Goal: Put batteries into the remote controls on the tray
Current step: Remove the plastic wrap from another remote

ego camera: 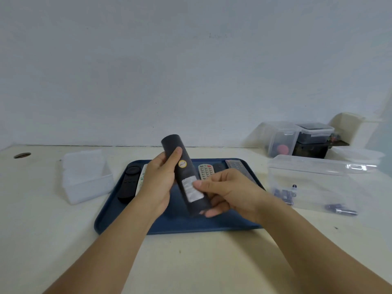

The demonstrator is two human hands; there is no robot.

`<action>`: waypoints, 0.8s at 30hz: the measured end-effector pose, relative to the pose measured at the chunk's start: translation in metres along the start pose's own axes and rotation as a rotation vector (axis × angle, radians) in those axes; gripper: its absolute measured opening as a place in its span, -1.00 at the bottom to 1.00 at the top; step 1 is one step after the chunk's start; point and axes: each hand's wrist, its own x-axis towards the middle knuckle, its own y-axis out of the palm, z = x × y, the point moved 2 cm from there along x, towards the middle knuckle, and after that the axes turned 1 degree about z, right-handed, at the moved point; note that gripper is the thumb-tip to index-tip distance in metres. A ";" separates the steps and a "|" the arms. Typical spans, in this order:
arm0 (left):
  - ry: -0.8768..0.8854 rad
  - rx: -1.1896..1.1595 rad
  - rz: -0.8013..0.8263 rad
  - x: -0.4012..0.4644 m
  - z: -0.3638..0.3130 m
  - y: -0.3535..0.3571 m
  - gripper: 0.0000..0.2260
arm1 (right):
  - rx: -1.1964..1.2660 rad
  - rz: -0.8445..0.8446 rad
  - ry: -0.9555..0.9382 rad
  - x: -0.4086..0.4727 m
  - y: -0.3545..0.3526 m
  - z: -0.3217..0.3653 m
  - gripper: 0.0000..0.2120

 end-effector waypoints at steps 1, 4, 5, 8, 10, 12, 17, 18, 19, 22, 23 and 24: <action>-0.025 0.028 0.037 -0.003 0.001 0.004 -0.79 | -0.090 0.005 0.005 -0.002 0.001 0.001 -0.59; 0.001 0.195 0.150 -0.015 -0.001 0.015 -0.74 | -0.243 -0.294 -0.108 0.000 -0.010 0.006 -0.58; 0.012 0.260 0.195 -0.018 -0.001 0.016 -0.74 | -0.233 -0.425 -0.174 0.001 -0.017 0.008 -0.60; -0.013 0.393 0.338 -0.025 0.001 0.021 -0.75 | -0.067 -0.522 -0.321 0.005 -0.027 0.011 -0.78; -0.045 0.423 0.417 -0.028 0.004 0.023 -0.76 | -0.051 -0.459 -0.376 0.009 -0.026 0.008 -0.79; -0.062 0.438 0.456 -0.029 0.004 0.024 -0.77 | -0.094 -0.419 -0.419 0.009 -0.022 0.007 -0.79; -0.057 0.477 0.456 -0.027 0.002 0.024 -0.73 | -0.109 -0.393 -0.518 0.007 -0.020 0.009 -0.89; -0.055 0.480 0.449 -0.028 0.002 0.025 -0.72 | -0.094 -0.391 -0.523 0.005 -0.020 0.010 -0.89; -0.051 0.484 0.440 -0.028 0.002 0.026 -0.72 | -0.081 -0.391 -0.521 0.004 -0.021 0.010 -0.90; -0.072 0.496 0.405 -0.030 0.004 0.028 -0.68 | -0.030 -0.439 -0.498 0.003 -0.022 0.012 -0.92; -0.098 0.493 0.389 -0.031 0.005 0.028 -0.65 | -0.013 -0.479 -0.507 0.003 -0.024 0.014 -0.95; -0.127 0.491 0.364 -0.031 0.006 0.027 -0.62 | 0.015 -0.520 -0.521 0.003 -0.029 0.016 -0.97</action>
